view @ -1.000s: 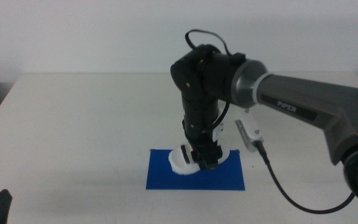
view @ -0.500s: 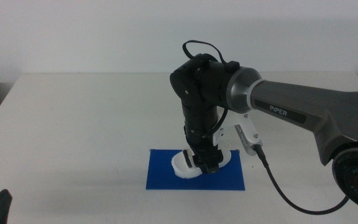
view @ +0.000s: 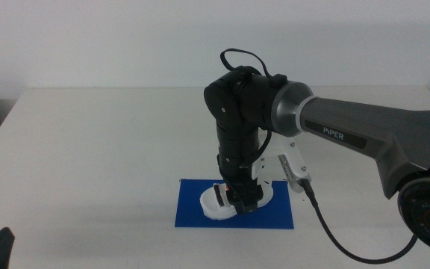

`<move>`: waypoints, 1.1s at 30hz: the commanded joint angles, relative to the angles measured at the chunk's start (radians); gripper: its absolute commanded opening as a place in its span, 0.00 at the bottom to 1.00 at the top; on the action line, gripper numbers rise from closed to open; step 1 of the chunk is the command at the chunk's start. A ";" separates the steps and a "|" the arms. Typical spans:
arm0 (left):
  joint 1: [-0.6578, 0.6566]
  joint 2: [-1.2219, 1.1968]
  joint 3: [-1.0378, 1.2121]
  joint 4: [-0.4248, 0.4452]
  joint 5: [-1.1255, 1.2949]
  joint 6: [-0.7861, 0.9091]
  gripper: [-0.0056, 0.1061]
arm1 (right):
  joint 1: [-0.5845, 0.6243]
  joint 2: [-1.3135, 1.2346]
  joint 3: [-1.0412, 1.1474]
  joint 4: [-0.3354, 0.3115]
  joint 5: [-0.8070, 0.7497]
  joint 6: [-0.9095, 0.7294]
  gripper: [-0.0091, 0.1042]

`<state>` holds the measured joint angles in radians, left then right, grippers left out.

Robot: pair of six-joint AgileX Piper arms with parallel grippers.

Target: Use one arm to grab the shoe from the table and place it on the mat.

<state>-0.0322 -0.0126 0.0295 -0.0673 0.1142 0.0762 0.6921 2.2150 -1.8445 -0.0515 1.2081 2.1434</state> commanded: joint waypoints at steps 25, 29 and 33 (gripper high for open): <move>-0.004 -0.014 0.007 -0.010 -0.082 -0.005 0.89 | -0.009 -0.063 -0.029 0.058 -0.098 -0.038 0.75; -0.004 -0.014 0.007 -0.010 -0.082 -0.005 0.89 | -0.009 -0.093 -0.029 0.067 -0.015 -0.057 0.75; -0.004 -0.014 0.007 -0.010 -0.082 -0.005 0.89 | -0.009 -0.152 -0.029 0.066 0.084 -0.091 0.75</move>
<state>-0.0322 -0.0126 0.0295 -0.0673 0.1142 0.0762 0.6921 2.1602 -1.8455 0.0214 1.2015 2.0782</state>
